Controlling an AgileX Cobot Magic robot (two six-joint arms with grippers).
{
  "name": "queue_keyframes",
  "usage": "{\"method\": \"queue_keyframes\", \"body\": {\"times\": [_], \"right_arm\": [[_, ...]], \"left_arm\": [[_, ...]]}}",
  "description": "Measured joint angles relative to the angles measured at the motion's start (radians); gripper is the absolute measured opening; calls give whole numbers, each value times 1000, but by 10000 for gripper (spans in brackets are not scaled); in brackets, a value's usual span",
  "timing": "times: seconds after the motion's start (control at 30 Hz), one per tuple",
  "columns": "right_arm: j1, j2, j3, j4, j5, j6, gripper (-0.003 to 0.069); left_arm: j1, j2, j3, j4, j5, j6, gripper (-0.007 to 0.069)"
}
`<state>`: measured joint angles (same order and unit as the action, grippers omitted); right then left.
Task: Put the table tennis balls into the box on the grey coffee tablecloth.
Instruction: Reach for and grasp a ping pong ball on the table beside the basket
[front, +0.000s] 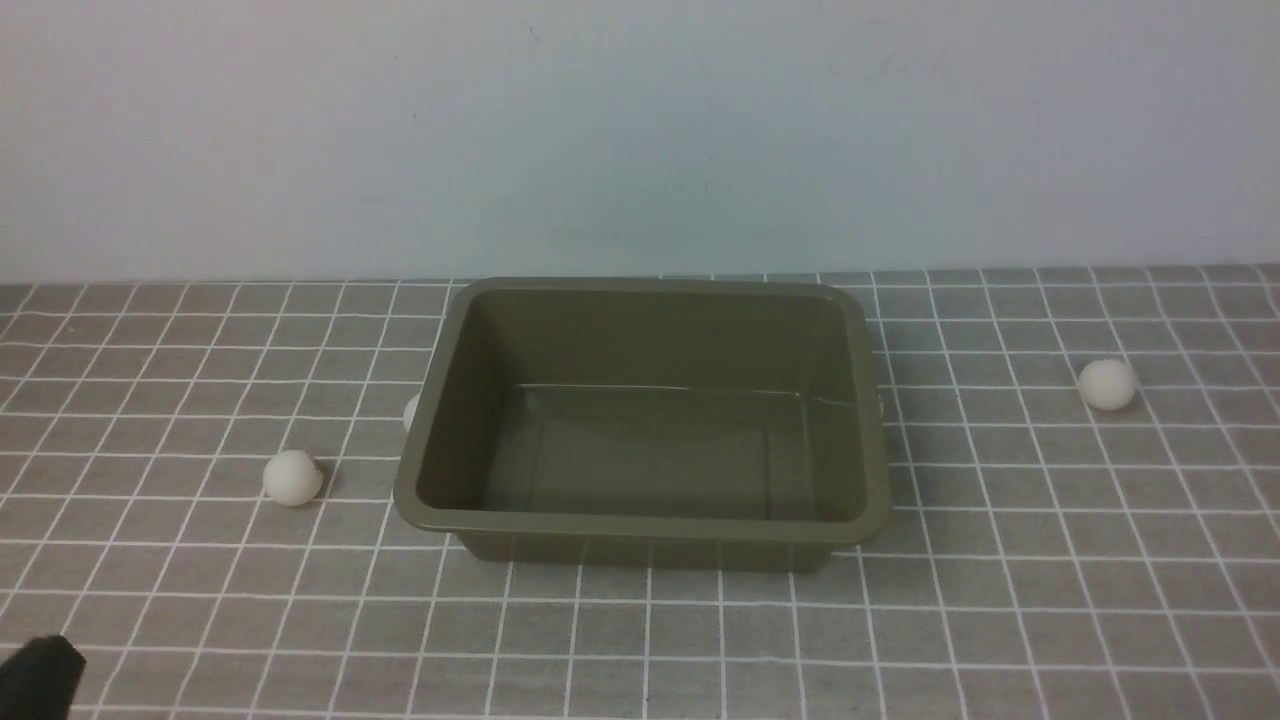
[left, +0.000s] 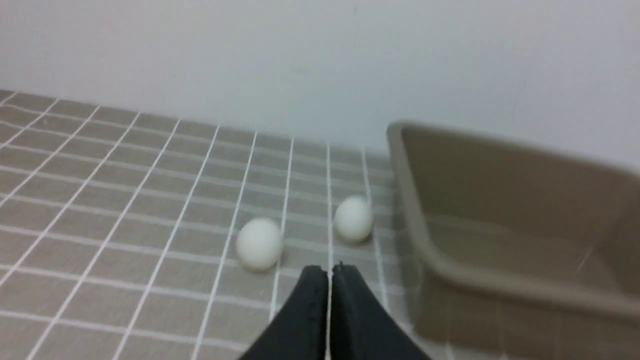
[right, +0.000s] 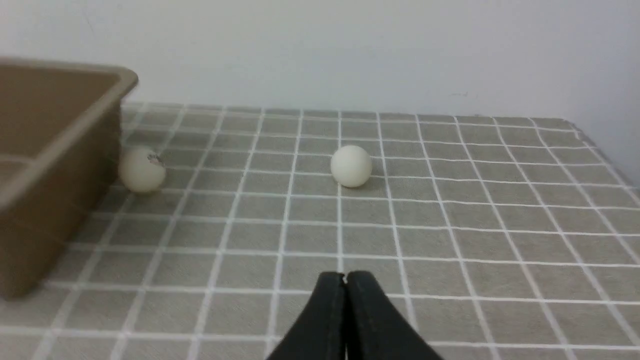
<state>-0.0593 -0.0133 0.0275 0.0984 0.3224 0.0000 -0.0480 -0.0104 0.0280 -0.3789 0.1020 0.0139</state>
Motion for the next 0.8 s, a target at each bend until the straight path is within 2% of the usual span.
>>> {"method": "queue_keyframes", "body": {"times": [0.13, 0.2, 0.23, 0.27, 0.3, 0.4, 0.5, 0.53, 0.57, 0.63, 0.73, 0.77, 0.8], "right_arm": [[0, 0, 0, 331, -161, 176, -10], [0, 0, 0, 435, -203, 221, -10], [0, 0, 0, 571, -250, 260, -10], [-1, 0, 0, 584, -254, 264, -10], [-1, 0, 0, 677, -283, 259, -10], [-1, 0, 0, 742, -303, 244, -10], [-1, 0, 0, 806, -322, 226, -10], [-1, 0, -7, 806, -312, 212, -10], [-1, 0, -10, 806, -308, 209, -10], [-1, 4, -93, 762, -198, 128, -10], [-1, 85, -270, 670, -9, 17, -10], [-1, 85, -282, 663, 4, 10, -10], [-1, 151, -346, 631, 74, -28, -10]], "left_arm": [[0, 0, 0, -194, -250, -40, -5], [0, 0, -2, -227, -316, -52, -5], [0, 0, -37, -257, -369, -67, -5], [0, 0, -37, -259, -369, -67, -5], [0, 12, -122, -244, -326, -67, -5], [0, 79, -259, -199, -159, -67, -5], [0, 268, -469, -134, 154, -62, -5], [0, 365, -552, -110, 287, -52, -5], [0, 382, -565, -100, 310, -49, -5], [0, 600, -712, -46, 557, -6, -5], [0, 826, -814, 1, 708, 51, -5], [0, 826, -819, 3, 714, 55, -5], [0, 929, -853, 23, 748, 83, -5]]}}
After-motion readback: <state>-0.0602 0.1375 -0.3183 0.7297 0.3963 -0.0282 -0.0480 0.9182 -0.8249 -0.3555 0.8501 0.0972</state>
